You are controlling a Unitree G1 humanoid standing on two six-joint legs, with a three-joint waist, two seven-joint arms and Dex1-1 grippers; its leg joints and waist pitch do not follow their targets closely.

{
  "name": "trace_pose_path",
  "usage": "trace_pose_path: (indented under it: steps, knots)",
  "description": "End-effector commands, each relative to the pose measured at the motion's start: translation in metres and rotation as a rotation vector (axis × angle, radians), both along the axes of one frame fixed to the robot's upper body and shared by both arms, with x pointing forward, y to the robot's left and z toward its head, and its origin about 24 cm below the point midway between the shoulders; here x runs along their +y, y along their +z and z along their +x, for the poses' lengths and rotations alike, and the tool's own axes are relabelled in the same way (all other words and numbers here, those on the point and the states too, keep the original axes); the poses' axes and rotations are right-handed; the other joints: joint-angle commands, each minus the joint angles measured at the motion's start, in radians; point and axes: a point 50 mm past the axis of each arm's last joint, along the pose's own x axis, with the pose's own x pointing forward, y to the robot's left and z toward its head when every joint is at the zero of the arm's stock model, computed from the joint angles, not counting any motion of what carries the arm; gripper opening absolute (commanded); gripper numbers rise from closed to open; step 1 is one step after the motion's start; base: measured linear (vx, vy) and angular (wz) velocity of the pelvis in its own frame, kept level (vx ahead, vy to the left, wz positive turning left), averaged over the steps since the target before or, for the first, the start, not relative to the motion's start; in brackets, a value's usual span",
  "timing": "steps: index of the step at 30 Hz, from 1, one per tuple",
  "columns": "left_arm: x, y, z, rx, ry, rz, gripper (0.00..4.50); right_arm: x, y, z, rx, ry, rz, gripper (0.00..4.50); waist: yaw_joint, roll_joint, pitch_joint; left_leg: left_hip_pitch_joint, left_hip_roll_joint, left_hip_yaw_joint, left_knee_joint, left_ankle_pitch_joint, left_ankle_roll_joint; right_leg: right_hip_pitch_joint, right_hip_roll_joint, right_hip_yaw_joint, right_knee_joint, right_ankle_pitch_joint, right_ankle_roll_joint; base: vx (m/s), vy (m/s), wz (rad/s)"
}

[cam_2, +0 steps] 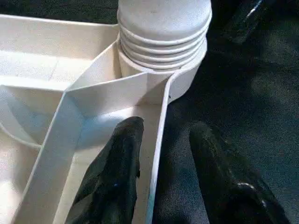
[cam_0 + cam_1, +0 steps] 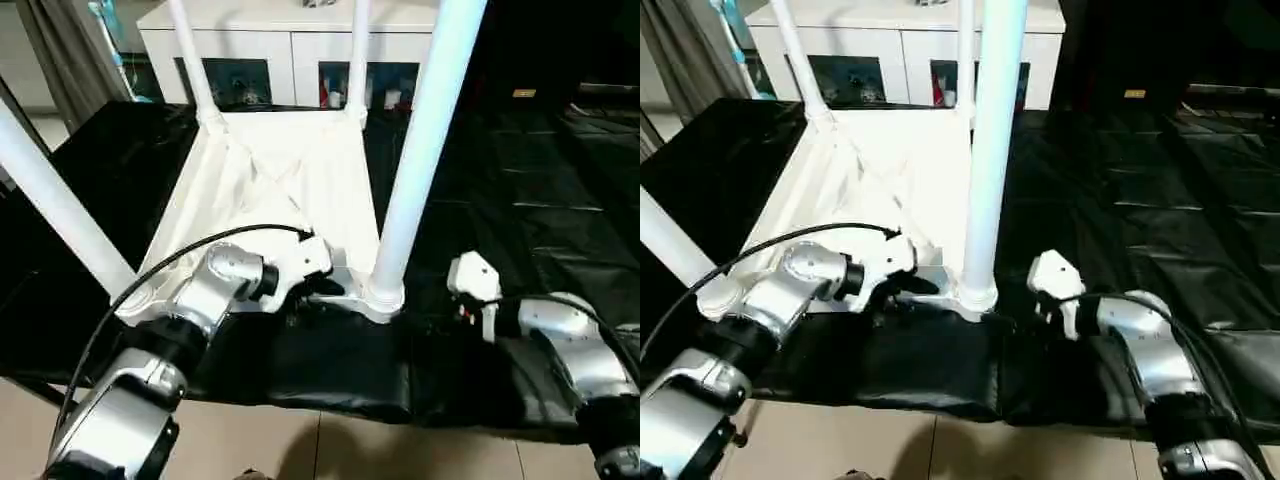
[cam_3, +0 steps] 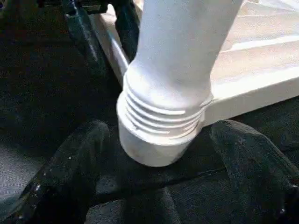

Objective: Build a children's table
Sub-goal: Rotate leg to tighten

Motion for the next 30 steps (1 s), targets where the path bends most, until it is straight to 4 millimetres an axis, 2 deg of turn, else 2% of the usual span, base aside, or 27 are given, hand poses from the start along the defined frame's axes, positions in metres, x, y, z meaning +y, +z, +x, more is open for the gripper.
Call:
trace_pose_path:
  steps: [1, 4, 11, 13, 15, 18, 21, 24, 26, 28, 30]
  knots:
    - [0.003, 0.008, 0.006, -0.016, 0.001, -0.010, 1.96, 0.001, 0.006, 0.000, -0.028, 0.020, -0.003, 3.93, 0.003, -0.007, -0.073, 0.013, 0.011, -0.004, -0.059, -0.230, 0.095, 0.062, -0.031, 0.016, -0.059, -0.104, -0.276, 0.000, 0.000, 0.00]
    - [0.008, 0.004, 0.008, 0.001, 0.006, 0.012, 1.96, 0.002, 0.006, 0.000, -0.030, 0.020, 0.000, 3.93, 0.004, -0.008, -0.073, 0.011, 0.011, -0.006, -0.059, -0.230, 0.095, 0.064, -0.031, 0.016, -0.059, -0.103, -0.275, 0.000, 0.000, 0.00]
    - [0.009, 0.004, 0.013, 0.009, 0.055, -0.033, 1.28, 0.003, 0.005, -0.002, -0.028, 0.024, 0.003, 3.93, 0.005, -0.007, -0.074, 0.011, 0.011, -0.006, -0.057, -0.233, 0.098, 0.064, -0.033, 0.015, -0.059, -0.099, -0.281, 0.000, 0.000, 0.00]
    - [0.008, 0.002, 0.013, 0.016, 0.041, -0.027, 1.16, 0.003, 0.004, -0.002, -0.027, 0.025, 0.001, 3.93, 0.006, -0.003, -0.075, 0.011, 0.012, -0.006, -0.058, -0.236, 0.097, 0.063, -0.033, 0.014, -0.058, -0.102, -0.281, 0.000, 0.000, 0.00]
    - [0.006, 0.000, 0.013, 0.025, 0.026, -0.011, 1.08, 0.003, 0.004, -0.002, -0.026, 0.026, -0.001, 3.93, 0.006, -0.004, -0.074, 0.011, 0.010, -0.006, -0.058, -0.243, 0.094, 0.063, -0.033, 0.014, -0.060, -0.106, -0.279, 0.000, 0.000, 0.00]
    - [0.005, -0.002, 0.012, 0.031, 0.004, 0.006, 0.75, 0.003, 0.004, -0.002, -0.027, 0.026, -0.002, 3.93, 0.007, -0.002, -0.074, 0.010, 0.011, -0.007, -0.058, -0.241, 0.094, 0.065, -0.035, 0.014, -0.060, -0.105, -0.279, 0.000, 0.000, 0.00]
    - [0.005, -0.004, 0.011, 0.034, -0.014, 0.025, 0.71, 0.003, 0.005, -0.002, -0.027, 0.025, -0.002, 3.93, 0.007, -0.002, -0.076, 0.010, 0.011, -0.007, -0.057, -0.234, 0.096, 0.066, -0.034, 0.014, -0.058, -0.086, -0.282, 0.000, 0.000, 0.00]
    - [0.005, -0.008, 0.010, 0.040, -0.034, 0.060, 0.37, 0.003, 0.004, -0.002, -0.029, 0.021, -0.003, 3.93, 0.008, 0.002, -0.076, 0.010, 0.011, -0.007, -0.056, -0.237, 0.101, 0.065, -0.035, 0.014, -0.059, -0.092, -0.283, 0.000, 0.000, 0.00]
    - [0.005, -0.010, 0.009, 0.044, -0.045, 0.074, 0.28, 0.003, 0.004, -0.002, -0.030, 0.019, -0.002, 3.93, 0.007, 0.000, -0.076, 0.009, 0.010, -0.008, -0.057, -0.234, 0.101, 0.067, -0.035, 0.013, -0.059, -0.096, -0.279, 0.000, 0.000, 0.00]
    - [0.004, -0.012, 0.009, 0.042, -0.044, 0.079, 0.05, 0.003, 0.005, -0.002, -0.031, 0.017, -0.001, 3.93, 0.007, 0.001, -0.076, 0.008, 0.011, -0.008, -0.056, -0.227, 0.102, 0.067, -0.035, 0.013, -0.058, -0.086, -0.281, 0.000, 0.000, 0.00]
    - [0.004, -0.012, 0.009, 0.046, -0.045, 0.078, 0.05, 0.003, 0.005, -0.002, -0.032, 0.015, -0.001, 3.93, 0.007, -0.001, -0.078, 0.008, 0.011, -0.008, -0.055, -0.221, 0.106, 0.068, -0.036, 0.013, -0.057, -0.075, -0.284, 0.000, 0.000, 0.00]
